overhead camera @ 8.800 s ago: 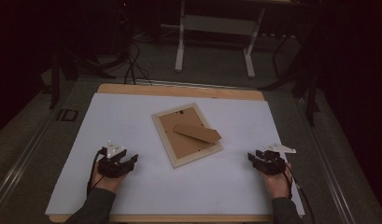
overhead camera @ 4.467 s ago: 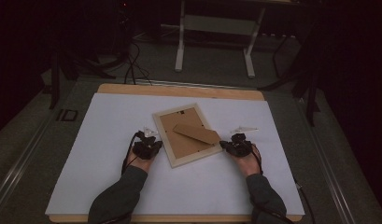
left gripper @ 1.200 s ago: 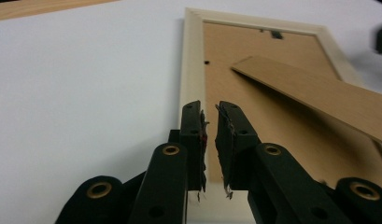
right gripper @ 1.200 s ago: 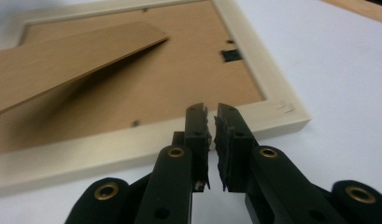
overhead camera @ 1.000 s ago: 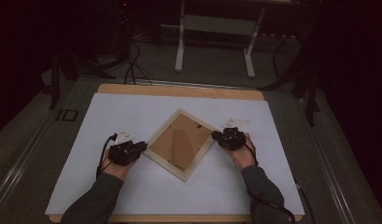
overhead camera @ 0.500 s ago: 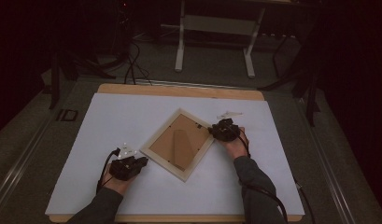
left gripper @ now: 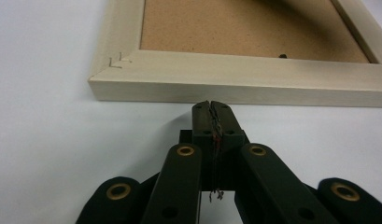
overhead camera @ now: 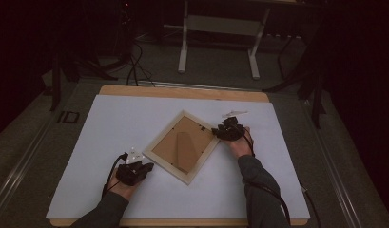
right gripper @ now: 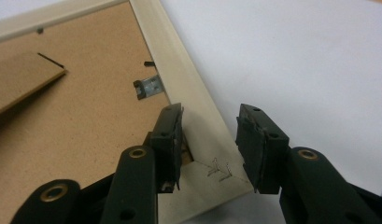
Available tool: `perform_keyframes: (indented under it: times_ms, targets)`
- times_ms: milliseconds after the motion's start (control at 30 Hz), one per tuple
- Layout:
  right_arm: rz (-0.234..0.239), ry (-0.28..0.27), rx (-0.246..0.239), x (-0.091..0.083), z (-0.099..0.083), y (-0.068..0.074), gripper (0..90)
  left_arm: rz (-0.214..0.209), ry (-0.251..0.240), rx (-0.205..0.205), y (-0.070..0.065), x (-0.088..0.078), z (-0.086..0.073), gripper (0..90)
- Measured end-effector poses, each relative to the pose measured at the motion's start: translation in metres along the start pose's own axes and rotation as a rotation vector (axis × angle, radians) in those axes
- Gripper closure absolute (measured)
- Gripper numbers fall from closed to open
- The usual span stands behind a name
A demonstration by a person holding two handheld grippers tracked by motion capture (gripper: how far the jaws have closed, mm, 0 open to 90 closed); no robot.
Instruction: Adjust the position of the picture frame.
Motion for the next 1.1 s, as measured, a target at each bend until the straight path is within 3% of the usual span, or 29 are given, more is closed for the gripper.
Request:
perform_keyframes:
  times_ms: [633,1100]
  targets:
    - [0.010,0.019,0.011,-0.002,-0.001,0.000,62.5,0.028,0.008,0.038,-0.009,0.003,0.004,90.0]
    - [0.007,0.027,0.011,-0.008,-0.007,0.003,64.8,0.052,0.028,0.007,0.001,0.011,0.012,90.0]
Point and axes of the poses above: each handheld gripper's, and its own axes: x roughly forward along the jaws, z roughly out of its top, y roughly to its left, the point moved 6 cm from there along x, roughly forward along the jaws, and after that the axes turned 15 degrees about z, right-handed, at the moved point
